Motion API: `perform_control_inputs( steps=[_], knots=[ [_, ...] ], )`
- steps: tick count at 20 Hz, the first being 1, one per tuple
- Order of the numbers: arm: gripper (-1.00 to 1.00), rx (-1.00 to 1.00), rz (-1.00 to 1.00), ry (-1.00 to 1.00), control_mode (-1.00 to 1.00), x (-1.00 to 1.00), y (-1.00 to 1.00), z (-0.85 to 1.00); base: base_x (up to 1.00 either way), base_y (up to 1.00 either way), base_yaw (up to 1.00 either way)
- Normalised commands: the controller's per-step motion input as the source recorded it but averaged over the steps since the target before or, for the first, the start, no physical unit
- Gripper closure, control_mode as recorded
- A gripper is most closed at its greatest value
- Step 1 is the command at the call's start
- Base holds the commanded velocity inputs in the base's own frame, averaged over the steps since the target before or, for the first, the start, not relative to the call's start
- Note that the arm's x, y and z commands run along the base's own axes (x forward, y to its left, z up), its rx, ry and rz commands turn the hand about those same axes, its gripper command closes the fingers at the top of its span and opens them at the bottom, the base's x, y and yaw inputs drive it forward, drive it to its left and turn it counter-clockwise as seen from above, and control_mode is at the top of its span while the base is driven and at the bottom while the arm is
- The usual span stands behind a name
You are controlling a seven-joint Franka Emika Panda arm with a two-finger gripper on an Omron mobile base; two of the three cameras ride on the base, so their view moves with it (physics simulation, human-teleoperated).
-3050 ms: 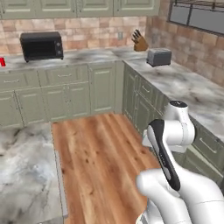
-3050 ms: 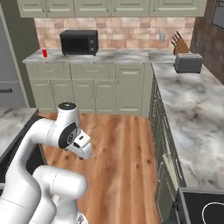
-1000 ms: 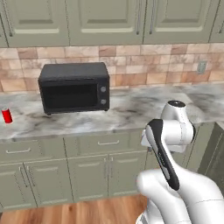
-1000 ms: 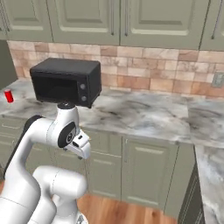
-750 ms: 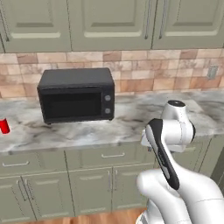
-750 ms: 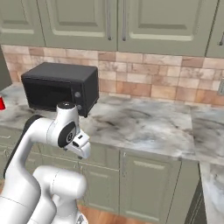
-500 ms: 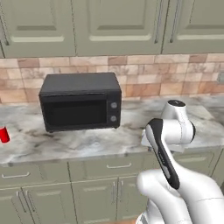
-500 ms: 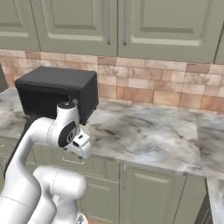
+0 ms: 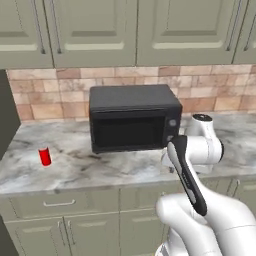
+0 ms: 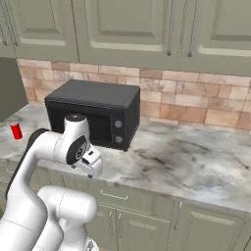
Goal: Four empty soda cans are scattered around the kitchen. Gather all the cans and cluster them next to the stove for recycling.
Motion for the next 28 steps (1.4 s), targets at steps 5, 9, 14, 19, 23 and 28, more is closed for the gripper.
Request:
perform_control_inputs(
  steps=[5,9,14,19,23,28],
  knots=[
    [-1.00,0.00,0.00,0.00,1.00,0.00,0.00,0.00,0.11,0.90,0.05],
    [-1.00,0.00,0.00,0.00,1.00,0.00,0.00,0.00,0.16,0.81,0.05],
    [-1.00,0.00,0.00,0.00,1.00,0.00,0.00,0.00,0.23,0.56,0.02],
    [-1.00,0.00,0.00,0.00,1.00,0.00,0.00,0.00,0.30,0.38,0.00],
    [-1.00,0.00,0.00,0.00,1.00,0.00,0.00,0.00,0.25,0.32,0.00],
    [-1.00,-0.02,0.00,0.00,-1.00,0.35,0.20,0.00,0.00,0.00,0.00]
  ],
)
